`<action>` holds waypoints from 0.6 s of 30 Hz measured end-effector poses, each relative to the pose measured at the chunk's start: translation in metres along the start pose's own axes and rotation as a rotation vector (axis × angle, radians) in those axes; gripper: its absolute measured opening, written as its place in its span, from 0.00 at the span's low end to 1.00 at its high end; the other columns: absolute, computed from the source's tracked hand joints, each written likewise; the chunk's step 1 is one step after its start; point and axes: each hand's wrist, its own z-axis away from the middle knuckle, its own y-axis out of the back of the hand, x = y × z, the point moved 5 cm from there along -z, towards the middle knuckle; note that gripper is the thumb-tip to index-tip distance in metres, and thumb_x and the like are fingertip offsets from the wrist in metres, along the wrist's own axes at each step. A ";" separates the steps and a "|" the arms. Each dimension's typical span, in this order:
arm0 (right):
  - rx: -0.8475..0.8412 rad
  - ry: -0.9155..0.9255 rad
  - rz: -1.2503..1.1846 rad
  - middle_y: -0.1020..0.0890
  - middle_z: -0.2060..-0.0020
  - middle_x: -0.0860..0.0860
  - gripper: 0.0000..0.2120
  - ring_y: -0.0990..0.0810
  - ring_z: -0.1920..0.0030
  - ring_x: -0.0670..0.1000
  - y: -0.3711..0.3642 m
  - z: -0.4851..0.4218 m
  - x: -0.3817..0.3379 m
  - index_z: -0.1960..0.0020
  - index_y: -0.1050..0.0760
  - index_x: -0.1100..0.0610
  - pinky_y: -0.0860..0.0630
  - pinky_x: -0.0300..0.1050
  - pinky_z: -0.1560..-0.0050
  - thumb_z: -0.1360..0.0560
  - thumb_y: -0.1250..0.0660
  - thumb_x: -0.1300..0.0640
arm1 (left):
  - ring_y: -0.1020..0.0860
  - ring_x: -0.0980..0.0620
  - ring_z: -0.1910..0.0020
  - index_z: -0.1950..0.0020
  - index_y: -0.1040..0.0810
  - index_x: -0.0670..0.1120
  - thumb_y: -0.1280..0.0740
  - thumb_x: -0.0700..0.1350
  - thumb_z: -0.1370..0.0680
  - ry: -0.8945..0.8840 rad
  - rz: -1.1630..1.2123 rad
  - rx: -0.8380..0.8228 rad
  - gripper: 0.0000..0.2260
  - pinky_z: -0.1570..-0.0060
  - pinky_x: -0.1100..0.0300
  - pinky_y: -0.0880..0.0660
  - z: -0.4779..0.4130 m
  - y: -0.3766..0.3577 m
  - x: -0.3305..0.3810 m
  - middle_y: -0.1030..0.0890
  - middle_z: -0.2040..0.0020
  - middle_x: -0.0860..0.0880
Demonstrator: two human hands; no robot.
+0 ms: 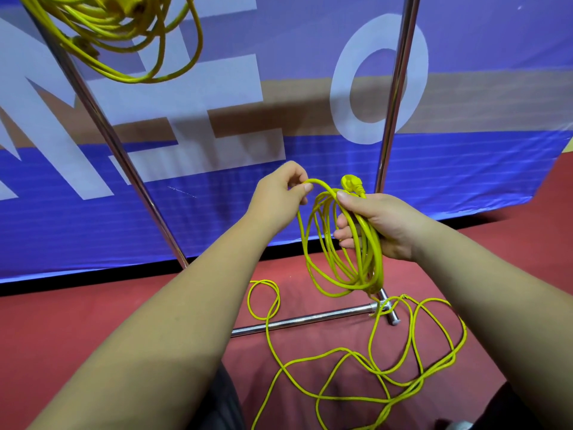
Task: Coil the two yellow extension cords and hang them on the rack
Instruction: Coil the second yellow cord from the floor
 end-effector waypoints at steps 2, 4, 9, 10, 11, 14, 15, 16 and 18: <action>-0.023 -0.010 0.005 0.14 0.62 0.57 0.17 0.11 0.59 0.57 0.002 0.001 0.001 0.47 0.21 0.61 0.12 0.55 0.54 0.22 0.27 0.46 | 0.14 0.49 0.59 0.51 0.24 0.49 0.32 0.41 0.19 0.054 0.090 0.067 0.03 0.63 0.44 0.18 -0.003 0.006 -0.002 0.20 0.51 0.40; -0.053 -0.020 0.018 0.14 0.58 0.57 0.18 0.11 0.57 0.59 0.003 0.003 0.002 0.43 0.21 0.60 0.13 0.59 0.52 0.24 0.27 0.47 | 0.14 0.48 0.58 0.50 0.24 0.48 0.33 0.42 0.18 0.106 0.139 0.126 0.02 0.65 0.46 0.18 -0.006 0.013 -0.005 0.20 0.48 0.39; -0.087 -0.044 0.074 0.14 0.57 0.59 0.11 0.13 0.60 0.56 0.004 0.006 0.003 0.46 0.20 0.59 0.14 0.52 0.61 0.20 0.28 0.51 | 0.16 0.53 0.64 0.48 0.23 0.47 0.34 0.44 0.17 0.256 0.158 0.288 0.02 0.63 0.42 0.16 -0.015 0.037 -0.025 0.20 0.54 0.45; -0.077 -0.038 0.090 0.15 0.58 0.59 0.11 0.15 0.62 0.55 0.005 0.006 0.003 0.47 0.20 0.59 0.16 0.50 0.63 0.20 0.28 0.51 | 0.15 0.52 0.63 0.48 0.24 0.47 0.34 0.44 0.17 0.278 0.145 0.292 0.02 0.63 0.42 0.16 -0.017 0.040 -0.029 0.20 0.53 0.46; -0.065 -0.027 0.099 0.16 0.59 0.58 0.10 0.16 0.64 0.54 0.006 0.005 0.003 0.48 0.20 0.59 0.18 0.48 0.66 0.19 0.28 0.51 | 0.14 0.51 0.62 0.48 0.24 0.47 0.34 0.45 0.17 0.290 0.118 0.267 0.03 0.63 0.43 0.16 -0.019 0.041 -0.034 0.20 0.53 0.47; -0.028 0.010 0.096 0.18 0.64 0.54 0.10 0.21 0.69 0.51 0.009 0.006 -0.001 0.52 0.21 0.58 0.24 0.44 0.72 0.18 0.29 0.53 | 0.13 0.49 0.60 0.48 0.25 0.46 0.33 0.46 0.17 0.300 0.005 0.109 0.04 0.60 0.45 0.16 -0.020 0.033 -0.044 0.18 0.54 0.48; -0.013 0.025 0.098 0.19 0.67 0.53 0.11 0.23 0.71 0.50 0.010 0.007 -0.003 0.54 0.21 0.58 0.26 0.43 0.73 0.17 0.30 0.53 | 0.13 0.49 0.59 0.48 0.25 0.47 0.33 0.45 0.17 0.299 -0.040 0.061 0.03 0.59 0.46 0.15 -0.019 0.029 -0.048 0.16 0.54 0.48; -0.001 0.037 0.094 0.20 0.69 0.52 0.12 0.24 0.72 0.49 0.011 0.006 -0.004 0.56 0.22 0.58 0.28 0.43 0.74 0.17 0.30 0.53 | 0.13 0.48 0.58 0.48 0.24 0.48 0.32 0.44 0.18 0.296 -0.069 0.020 0.02 0.57 0.46 0.16 -0.018 0.025 -0.051 0.15 0.55 0.47; 0.001 0.043 0.052 0.23 0.71 0.49 0.13 0.28 0.75 0.48 0.013 0.006 -0.005 0.57 0.24 0.56 0.32 0.41 0.74 0.17 0.30 0.51 | 0.13 0.47 0.57 0.47 0.24 0.53 0.32 0.41 0.20 0.295 -0.098 -0.052 0.07 0.54 0.47 0.16 -0.017 0.016 -0.055 0.14 0.57 0.47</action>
